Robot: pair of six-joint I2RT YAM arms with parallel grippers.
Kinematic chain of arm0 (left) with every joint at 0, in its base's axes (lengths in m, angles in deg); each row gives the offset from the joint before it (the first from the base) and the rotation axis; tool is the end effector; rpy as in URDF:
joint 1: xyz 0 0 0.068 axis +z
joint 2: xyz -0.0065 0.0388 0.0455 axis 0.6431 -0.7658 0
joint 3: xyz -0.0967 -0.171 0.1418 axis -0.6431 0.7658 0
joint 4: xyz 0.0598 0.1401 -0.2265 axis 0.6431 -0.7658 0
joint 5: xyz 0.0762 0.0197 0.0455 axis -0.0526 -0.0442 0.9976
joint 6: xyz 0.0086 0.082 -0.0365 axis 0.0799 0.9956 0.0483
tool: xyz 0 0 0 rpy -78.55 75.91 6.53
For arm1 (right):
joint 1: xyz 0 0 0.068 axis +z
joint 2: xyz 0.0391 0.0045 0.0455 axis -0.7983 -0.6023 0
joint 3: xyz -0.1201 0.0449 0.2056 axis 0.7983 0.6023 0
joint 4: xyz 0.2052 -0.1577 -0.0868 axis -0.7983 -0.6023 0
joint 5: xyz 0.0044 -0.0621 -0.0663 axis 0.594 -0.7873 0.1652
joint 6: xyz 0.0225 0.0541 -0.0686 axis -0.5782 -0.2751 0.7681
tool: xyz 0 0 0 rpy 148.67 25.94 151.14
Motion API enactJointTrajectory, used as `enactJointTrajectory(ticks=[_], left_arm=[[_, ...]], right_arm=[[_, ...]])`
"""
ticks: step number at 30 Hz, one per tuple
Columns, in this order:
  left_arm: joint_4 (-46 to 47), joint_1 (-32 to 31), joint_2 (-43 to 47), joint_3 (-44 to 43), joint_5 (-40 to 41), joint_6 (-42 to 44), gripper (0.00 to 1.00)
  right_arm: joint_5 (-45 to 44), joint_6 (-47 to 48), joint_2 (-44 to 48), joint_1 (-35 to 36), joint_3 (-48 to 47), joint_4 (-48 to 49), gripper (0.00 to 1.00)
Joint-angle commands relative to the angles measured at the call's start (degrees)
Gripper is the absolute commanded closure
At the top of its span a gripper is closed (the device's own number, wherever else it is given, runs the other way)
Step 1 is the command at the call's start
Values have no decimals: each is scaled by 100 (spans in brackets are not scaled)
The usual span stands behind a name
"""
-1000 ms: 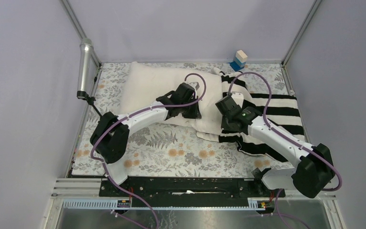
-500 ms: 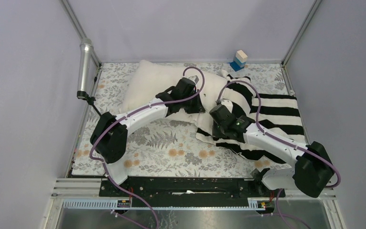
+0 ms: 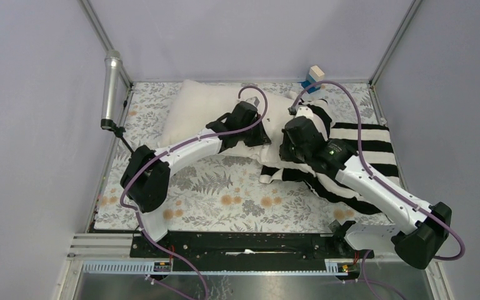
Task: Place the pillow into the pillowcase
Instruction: Stuff the pillow into the pillowcase.
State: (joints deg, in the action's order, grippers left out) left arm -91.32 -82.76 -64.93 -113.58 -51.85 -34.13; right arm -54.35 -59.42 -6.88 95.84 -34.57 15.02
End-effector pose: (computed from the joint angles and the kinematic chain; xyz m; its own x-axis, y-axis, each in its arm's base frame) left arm 0.3246 -0.3124 0.1963 -0.8482 -0.1752 -0.4998 0.1957 0.7733 -0.6031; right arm 0.2479 0.2008 0.2767 -0.6438 0.0851 -0.7605 -0.1948 0.9428 0.2704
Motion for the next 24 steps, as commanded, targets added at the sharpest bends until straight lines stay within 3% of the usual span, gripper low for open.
enactJointTrajectory(ticks=[1, 4, 11, 15, 19, 24], left_arm=[[791, -234, -69, 27, -11, -170, 100], [781, -235, -31, 41, 32, -144, 100], [782, -234, -39, 31, -44, -146, 100], [789, -235, -12, 52, -57, -126, 100], [781, -235, 21, 64, -54, -109, 100], [799, -235, 0, 38, -91, -108, 100]], right_arm=[[-68, 93, -252, 32, -430, -228, 78], [-427, -123, -361, 35, -163, -510, 61], [-1426, -566, 7, 30, 407, -898, 45], [-1535, -492, 56, 6, 638, -521, 37], [-1492, -447, -535, -16, 569, -270, 39], [-1578, -500, -1011, 8, 186, -361, 68]])
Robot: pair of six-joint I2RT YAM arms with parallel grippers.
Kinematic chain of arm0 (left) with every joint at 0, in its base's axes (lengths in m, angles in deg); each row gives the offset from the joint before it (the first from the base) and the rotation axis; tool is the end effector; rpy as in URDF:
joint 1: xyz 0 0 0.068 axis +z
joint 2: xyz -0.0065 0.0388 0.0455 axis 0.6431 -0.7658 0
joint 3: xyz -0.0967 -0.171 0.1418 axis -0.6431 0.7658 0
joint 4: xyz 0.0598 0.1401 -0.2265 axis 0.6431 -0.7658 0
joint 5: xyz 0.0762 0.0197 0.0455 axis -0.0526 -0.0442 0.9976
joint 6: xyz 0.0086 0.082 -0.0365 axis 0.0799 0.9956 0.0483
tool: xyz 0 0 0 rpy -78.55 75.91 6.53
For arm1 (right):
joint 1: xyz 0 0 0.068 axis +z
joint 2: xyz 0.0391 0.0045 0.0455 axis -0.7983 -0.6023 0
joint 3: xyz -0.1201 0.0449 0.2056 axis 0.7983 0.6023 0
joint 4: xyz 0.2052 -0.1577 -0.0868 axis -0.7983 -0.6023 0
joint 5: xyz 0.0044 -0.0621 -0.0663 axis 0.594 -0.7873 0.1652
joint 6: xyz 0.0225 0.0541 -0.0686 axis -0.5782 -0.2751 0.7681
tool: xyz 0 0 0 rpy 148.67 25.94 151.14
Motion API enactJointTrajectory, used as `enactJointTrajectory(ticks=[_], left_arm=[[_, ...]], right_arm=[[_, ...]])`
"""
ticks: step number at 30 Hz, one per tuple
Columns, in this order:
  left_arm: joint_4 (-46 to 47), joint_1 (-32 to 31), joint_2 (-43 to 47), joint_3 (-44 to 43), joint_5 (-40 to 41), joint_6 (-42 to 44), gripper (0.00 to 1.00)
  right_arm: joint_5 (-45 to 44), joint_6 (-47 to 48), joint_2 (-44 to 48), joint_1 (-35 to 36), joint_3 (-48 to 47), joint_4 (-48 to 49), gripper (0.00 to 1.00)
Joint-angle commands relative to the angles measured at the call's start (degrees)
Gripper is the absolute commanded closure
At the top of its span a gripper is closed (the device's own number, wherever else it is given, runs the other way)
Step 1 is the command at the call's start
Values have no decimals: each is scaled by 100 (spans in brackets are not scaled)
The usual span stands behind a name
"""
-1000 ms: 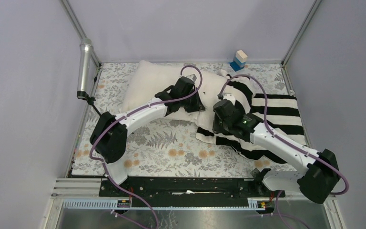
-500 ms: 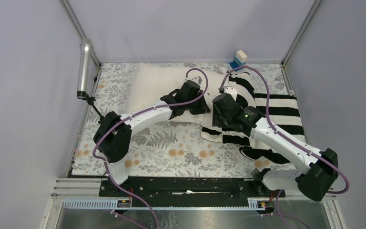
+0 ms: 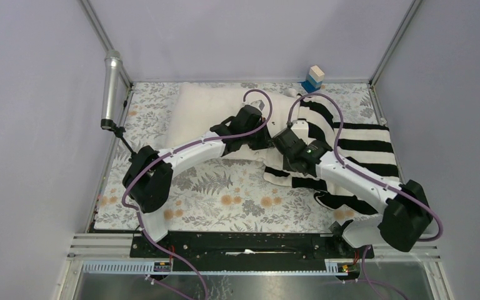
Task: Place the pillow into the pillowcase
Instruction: Stuff the pillow into the pillowcase.
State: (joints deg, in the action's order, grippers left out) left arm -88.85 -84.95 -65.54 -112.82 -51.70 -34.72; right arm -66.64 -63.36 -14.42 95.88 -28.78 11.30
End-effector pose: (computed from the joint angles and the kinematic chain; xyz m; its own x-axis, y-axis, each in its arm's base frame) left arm 0.3147 -0.3266 0.1919 -0.8489 -0.1585 -0.5042 0.2237 0.7566 -0.6145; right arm 0.2550 0.1858 0.1986 -0.7230 0.0244 -0.6904 0.0139 0.9997 0.0208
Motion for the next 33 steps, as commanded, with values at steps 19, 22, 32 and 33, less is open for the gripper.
enactJointTrajectory(ticks=[19, 22, 32, 33], left_arm=[[487, -157, 261, -438, -452, 172, 100], [188, -165, 655, -274, -390, 472, 77], [-836, -214, 2146, 537, 401, 1099, 41], [-847, -218, 2252, 698, 436, 1063, 41]], right_arm=[[1828, 206, -12, -1163, 145, 1421, 94], [1895, 222, 118, -1159, 141, 1444, 83], [-303, 628, 765, -435, -312, 241, 36], [-610, 579, 722, -351, -333, 73, 29]])
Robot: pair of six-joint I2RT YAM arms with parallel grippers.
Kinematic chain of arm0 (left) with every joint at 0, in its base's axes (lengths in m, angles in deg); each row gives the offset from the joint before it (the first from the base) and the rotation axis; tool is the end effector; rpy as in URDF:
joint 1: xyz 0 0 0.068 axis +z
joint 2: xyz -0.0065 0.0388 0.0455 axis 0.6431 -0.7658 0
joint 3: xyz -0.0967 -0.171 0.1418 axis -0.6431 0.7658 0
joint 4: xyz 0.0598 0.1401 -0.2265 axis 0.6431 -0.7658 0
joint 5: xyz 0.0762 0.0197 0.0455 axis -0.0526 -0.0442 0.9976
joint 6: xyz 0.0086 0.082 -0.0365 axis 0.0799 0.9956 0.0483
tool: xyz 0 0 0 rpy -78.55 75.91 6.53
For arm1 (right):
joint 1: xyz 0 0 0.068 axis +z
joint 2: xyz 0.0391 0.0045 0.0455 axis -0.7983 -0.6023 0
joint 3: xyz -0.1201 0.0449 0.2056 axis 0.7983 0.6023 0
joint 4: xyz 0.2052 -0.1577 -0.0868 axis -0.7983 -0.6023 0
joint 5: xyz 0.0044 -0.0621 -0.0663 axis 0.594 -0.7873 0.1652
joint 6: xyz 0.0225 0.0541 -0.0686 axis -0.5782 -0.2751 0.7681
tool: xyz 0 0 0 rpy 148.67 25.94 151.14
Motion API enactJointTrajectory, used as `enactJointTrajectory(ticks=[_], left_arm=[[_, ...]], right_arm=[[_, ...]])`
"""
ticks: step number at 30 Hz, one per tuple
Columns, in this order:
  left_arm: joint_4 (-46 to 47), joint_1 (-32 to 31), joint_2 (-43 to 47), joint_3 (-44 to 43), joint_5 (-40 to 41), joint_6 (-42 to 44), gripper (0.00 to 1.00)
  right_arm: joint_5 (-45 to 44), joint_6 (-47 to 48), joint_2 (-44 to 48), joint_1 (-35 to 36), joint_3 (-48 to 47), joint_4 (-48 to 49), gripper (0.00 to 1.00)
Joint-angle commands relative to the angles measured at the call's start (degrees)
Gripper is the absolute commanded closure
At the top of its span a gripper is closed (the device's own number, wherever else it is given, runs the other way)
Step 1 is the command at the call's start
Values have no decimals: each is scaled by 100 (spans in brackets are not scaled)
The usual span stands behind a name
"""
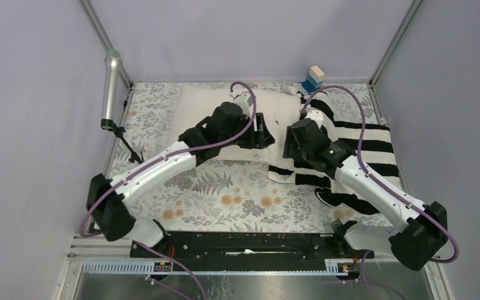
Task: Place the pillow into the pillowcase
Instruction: Stuff the pillow into the pillowcase.
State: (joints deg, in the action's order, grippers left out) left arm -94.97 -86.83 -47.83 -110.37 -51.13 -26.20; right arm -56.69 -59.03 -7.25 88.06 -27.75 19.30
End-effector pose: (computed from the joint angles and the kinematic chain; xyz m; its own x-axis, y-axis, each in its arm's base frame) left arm 0.2683 -0.2977 0.2877 -0.7355 -0.0957 -0.6707 0.4286 0.7010 -0.5700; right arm 0.2735 0.1620 0.2389 -0.6412 0.1468 -0.7532 -0.0326 0.9754 0.2178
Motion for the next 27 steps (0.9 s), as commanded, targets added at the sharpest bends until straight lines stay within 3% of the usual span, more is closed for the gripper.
enactJointTrajectory(ticks=[1, 5, 8, 12, 15, 18, 21, 23, 27], left_arm=[[-241, -30, 555, 637, 382, 167, 42], [-52, -100, 684, 1401, 308, -32, 48], [44, -115, 841, 1886, 660, -184, 46], [-97, -114, 1085, 2094, 1545, -220, 22], [-462, -117, 966, 2080, 2192, -172, 11], [-545, -111, 1034, 2322, 3259, -389, 2], [-347, 56, 1223, 2405, 4004, -343, 1], [-346, 172, 903, 2173, 4403, -148, 1], [-506, 228, -82, 1448, 5134, -41, 1]], right_arm=[[-1755, 106, -56, 467, -421, -831, 23], [-1862, 120, -209, 545, -111, -731, 4], [-1945, 322, -402, 566, 129, -335, 0], [-1835, 463, -802, 571, 207, 45, 0], [-1820, 412, -1118, 564, 200, 188, 0], [-1809, 338, -1424, 567, 41, 141, 6], [-1755, 277, -1539, 565, -176, 32, 22], [-1713, 304, -1537, 568, -247, 23, 34], [-1557, 394, -1568, 561, -424, -54, 40]])
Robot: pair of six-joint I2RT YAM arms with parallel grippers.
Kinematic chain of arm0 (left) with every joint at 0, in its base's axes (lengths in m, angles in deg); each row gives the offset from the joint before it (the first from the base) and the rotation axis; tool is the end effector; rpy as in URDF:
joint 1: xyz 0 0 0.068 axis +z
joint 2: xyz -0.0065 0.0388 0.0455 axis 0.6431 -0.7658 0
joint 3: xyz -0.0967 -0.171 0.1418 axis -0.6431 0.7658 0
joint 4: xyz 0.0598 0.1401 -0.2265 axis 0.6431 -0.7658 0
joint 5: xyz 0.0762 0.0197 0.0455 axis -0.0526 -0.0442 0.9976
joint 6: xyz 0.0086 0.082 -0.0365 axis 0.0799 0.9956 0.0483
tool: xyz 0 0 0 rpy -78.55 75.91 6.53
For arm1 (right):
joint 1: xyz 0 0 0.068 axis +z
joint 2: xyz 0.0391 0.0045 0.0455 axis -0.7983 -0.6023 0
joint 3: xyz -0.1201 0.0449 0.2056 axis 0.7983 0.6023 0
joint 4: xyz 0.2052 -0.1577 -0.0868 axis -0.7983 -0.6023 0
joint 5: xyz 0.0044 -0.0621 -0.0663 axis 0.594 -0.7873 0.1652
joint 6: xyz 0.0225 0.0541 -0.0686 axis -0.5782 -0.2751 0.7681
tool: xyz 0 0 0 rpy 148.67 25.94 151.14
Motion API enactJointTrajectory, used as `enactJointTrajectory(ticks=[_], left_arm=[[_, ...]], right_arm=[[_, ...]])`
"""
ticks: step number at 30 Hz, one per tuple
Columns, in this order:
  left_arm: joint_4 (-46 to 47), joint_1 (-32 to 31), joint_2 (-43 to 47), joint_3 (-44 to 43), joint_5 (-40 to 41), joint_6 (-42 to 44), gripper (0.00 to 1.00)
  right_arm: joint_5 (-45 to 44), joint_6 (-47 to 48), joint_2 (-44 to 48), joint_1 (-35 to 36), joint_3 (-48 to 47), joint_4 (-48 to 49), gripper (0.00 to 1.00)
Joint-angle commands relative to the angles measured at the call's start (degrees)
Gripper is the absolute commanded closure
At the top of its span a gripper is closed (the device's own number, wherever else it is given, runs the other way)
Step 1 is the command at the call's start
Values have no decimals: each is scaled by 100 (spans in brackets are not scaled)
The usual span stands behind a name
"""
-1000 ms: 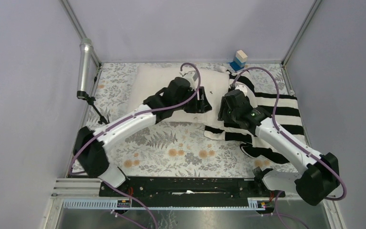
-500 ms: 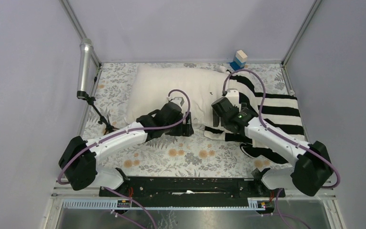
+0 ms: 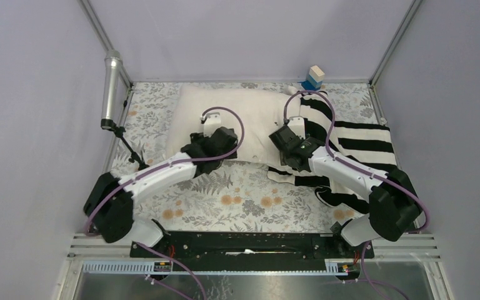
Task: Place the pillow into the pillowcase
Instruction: Stuff the pillow into the pillowcase.
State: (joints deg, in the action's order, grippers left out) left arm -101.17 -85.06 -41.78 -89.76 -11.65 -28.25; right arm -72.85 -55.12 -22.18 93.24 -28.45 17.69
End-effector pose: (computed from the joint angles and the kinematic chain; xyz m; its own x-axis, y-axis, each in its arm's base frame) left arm 0.2638 -0.2009 0.1843 -0.6253 -0.1193 -0.7712 -0.0810 0.9928 -0.0879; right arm 0.2828 0.1806 0.1682 -0.7036 -0.1031 -0.7031 0.0209 0.9860 -0.1655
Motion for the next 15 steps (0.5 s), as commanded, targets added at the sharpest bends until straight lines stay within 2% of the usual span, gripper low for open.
enactJointTrajectory(ticks=[1, 3, 5, 6, 8, 10, 12, 15], left_arm=[[190, 71, -861, -689, 1338, 151, 1], [393, 109, -1180, -842, 1561, 202, 5], [698, 144, -1403, -980, 1701, 345, 15], [854, 151, -1475, -1014, 1727, 488, 27], [937, 177, -1544, -1144, 1731, 667, 65], [843, 172, -1448, -1283, 1679, 856, 99], [798, 109, -1152, -1301, 1515, 1096, 100], [278, -208, -636, -1534, 1359, 1404, 100]], right_arm=[[89, 19, -61, 44, -383, 106, 47], [149, 53, 29, 47, -458, 97, 67], [216, 126, 120, 49, -563, 75, 75], [211, 157, 165, 50, -625, 56, 78], [210, 201, 234, 47, -788, -18, 84], [238, 227, 292, 46, -991, -156, 91], [353, 279, 377, 46, -1213, -315, 99], [759, 433, 556, 45, -1655, -600, 100]])
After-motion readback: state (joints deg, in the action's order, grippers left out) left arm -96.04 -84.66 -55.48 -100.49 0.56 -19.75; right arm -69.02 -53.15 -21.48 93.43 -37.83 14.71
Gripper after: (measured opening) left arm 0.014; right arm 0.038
